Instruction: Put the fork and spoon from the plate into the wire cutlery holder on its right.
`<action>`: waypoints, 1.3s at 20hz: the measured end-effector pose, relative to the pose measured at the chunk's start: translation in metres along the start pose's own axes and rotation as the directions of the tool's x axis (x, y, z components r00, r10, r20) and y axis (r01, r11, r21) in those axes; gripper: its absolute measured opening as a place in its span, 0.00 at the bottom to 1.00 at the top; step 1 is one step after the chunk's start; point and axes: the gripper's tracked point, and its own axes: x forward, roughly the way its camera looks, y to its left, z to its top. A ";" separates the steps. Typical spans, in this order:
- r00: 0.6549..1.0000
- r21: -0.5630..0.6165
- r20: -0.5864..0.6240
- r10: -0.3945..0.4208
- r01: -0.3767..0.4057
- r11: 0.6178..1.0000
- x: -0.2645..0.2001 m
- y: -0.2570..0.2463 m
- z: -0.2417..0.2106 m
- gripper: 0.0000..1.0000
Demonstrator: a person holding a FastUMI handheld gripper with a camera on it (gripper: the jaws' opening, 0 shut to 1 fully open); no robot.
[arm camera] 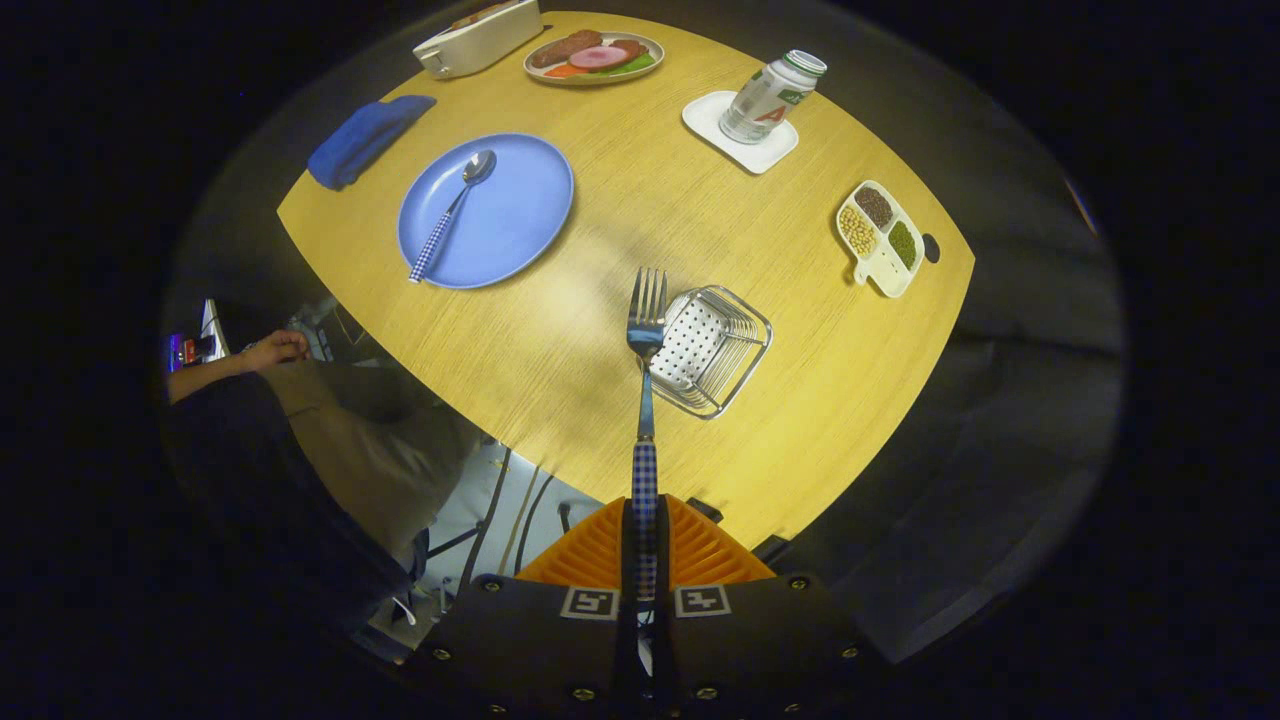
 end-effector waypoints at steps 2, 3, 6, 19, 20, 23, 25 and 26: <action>0.999 -0.007 -0.034 -0.011 0.010 1.000 0.002 -0.005 -0.008 0.06; 0.999 -0.010 -0.044 -0.013 0.013 1.000 0.002 -0.007 -0.011 0.06; 0.997 -0.021 -0.068 -0.041 0.039 0.999 0.000 -0.017 -0.017 0.06; 0.989 0.007 -0.149 -0.021 0.022 1.000 0.013 -0.036 -0.024 0.06; 0.987 0.007 -0.157 -0.015 0.016 1.000 0.014 -0.037 -0.022 0.06; 0.983 0.004 -0.186 0.006 -0.005 1.000 0.023 -0.038 -0.015 0.06; 0.978 0.004 -0.209 0.023 -0.023 1.000 0.030 -0.039 -0.010 0.06; 0.974 0.002 -0.223 0.029 -0.029 1.000 0.033 -0.039 -0.007 0.06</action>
